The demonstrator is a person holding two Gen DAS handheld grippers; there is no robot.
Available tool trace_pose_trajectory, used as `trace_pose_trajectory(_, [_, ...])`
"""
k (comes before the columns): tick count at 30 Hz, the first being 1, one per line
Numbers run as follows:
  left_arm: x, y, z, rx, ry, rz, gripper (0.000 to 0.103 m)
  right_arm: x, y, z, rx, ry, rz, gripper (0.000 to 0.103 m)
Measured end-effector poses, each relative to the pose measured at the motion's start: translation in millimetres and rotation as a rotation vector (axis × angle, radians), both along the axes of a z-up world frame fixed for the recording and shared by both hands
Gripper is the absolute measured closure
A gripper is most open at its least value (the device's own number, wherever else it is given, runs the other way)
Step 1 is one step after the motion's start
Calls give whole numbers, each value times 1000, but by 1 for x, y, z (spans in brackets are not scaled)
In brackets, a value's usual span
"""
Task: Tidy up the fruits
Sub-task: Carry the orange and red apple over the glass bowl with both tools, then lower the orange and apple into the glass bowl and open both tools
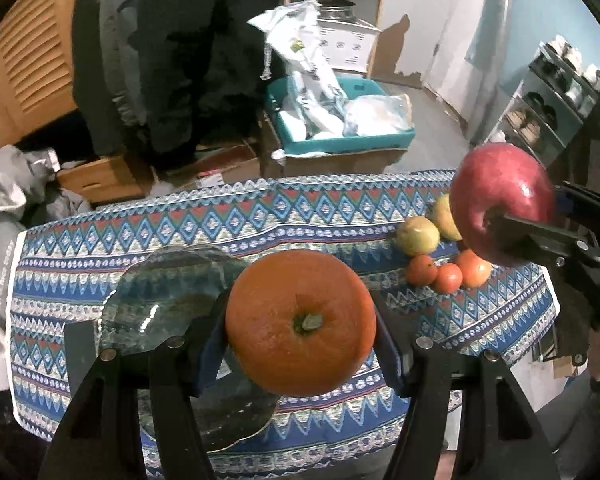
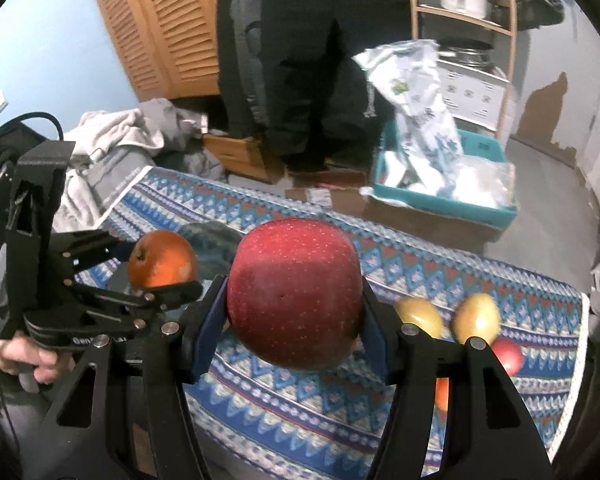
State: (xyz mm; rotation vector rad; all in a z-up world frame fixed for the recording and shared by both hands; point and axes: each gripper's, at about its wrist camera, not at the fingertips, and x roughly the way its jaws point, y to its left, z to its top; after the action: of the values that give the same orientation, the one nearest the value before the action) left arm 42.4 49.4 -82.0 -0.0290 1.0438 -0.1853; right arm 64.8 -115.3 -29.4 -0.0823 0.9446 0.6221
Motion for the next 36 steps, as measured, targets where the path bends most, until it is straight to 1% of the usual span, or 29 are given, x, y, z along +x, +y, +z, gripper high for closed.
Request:
trace_pose_trajectory(8, [-2, 41, -11, -9, 19, 69, 37, 15, 50, -7, 21, 38, 49, 42])
trace_pose_trajectory(14, [-3, 76, -24, -20, 44, 128, 37, 25, 89, -21, 14, 72, 92, 42])
trace_pose_trajectory(21, [-6, 112, -47, -27, 93, 197, 37, 34, 136, -48, -11, 131, 155, 42])
trace_pose_trajectory(27, [-10, 135, -71, -19, 142, 240, 37, 38, 163, -73, -42, 178, 187, 42])
trace_pose_trajectory(31, [-12, 144, -84, -26, 174, 259, 37, 41, 175, -90, -63, 210, 195, 42])
trace_pose_trajectory(36, [-12, 144, -101, 1, 206, 259, 37, 43, 187, -108, -91, 240, 204, 42])
